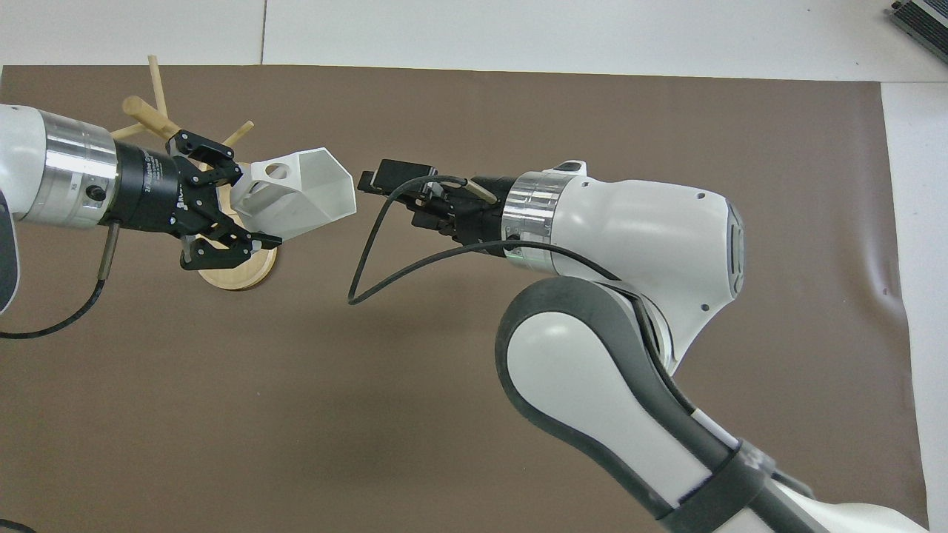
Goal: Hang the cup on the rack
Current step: 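Open the right gripper and withdraw it while the left gripper holds the cup, then move the cup onto a rack peg while the right gripper returns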
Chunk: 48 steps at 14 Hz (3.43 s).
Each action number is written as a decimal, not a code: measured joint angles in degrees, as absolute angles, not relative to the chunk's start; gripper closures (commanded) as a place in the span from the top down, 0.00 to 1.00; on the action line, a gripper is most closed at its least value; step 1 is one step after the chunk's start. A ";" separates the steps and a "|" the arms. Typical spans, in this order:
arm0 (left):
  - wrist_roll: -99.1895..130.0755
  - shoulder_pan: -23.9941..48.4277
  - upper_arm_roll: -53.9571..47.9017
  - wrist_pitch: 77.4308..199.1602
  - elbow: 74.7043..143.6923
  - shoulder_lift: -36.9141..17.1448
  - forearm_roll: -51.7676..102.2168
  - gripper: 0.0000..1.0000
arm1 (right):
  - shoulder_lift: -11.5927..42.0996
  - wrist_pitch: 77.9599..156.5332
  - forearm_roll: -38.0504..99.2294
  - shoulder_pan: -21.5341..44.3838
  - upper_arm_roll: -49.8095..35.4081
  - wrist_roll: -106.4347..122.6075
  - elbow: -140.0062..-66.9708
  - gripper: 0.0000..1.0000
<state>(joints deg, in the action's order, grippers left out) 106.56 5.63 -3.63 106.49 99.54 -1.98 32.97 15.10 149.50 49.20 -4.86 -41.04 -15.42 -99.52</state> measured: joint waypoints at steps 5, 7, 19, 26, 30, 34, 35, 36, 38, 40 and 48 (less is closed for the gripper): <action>115.53 5.62 -3.62 115.06 105.62 -0.32 31.11 0.00 | 15.12 149.50 43.48 -5.02 -35.75 -10.85 -100.74 1.00; 121.42 5.61 -3.60 118.16 107.46 -0.08 28.87 0.00 | 15.08 149.03 40.33 -5.03 -33.44 -8.34 -101.20 1.00; 135.36 4.13 -3.32 128.70 113.68 -0.10 27.60 0.00 | 10.16 120.03 11.12 -5.73 -8.18 17.97 -101.03 1.00; 140.51 4.13 -3.42 133.66 115.63 -0.55 27.60 0.00 | 8.26 112.87 -0.99 -5.65 -5.91 7.57 -100.91 1.00; 142.00 4.13 -3.42 135.77 115.78 -1.42 27.60 0.00 | 7.54 106.86 -2.61 -5.63 -5.16 4.27 -98.67 1.00; 143.08 4.13 -3.42 137.46 115.79 -2.28 27.60 0.00 | 6.41 99.43 -2.62 -5.64 -3.77 4.09 -94.41 1.00; 143.20 4.13 -3.42 137.74 115.79 -2.50 27.60 0.00 | 6.12 97.64 -2.62 -5.64 -3.72 3.44 -93.28 1.00; 143.28 4.13 -3.42 137.99 115.79 -2.68 27.60 0.00 | 5.88 95.98 -2.62 -5.64 -3.72 2.58 -92.16 1.00; 143.47 4.13 -3.42 138.42 115.79 -2.94 27.60 0.00 | 5.62 93.51 -2.62 -5.64 -3.71 1.38 -90.12 1.00; 144.06 4.13 -3.42 138.71 115.79 -2.98 27.60 0.00 | 5.59 92.75 -2.62 -5.64 -3.44 0.20 -89.00 1.00; 149.45 4.11 -3.43 141.02 115.79 -3.27 27.60 0.00 | 4.42 92.35 -2.62 -5.63 -2.71 -0.10 -88.32 1.00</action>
<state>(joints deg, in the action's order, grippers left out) 149.45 4.11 -3.43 141.02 115.79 -3.27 27.60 4.42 92.35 -2.62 -5.63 -2.71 -0.10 -88.32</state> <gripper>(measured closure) 0.308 0.000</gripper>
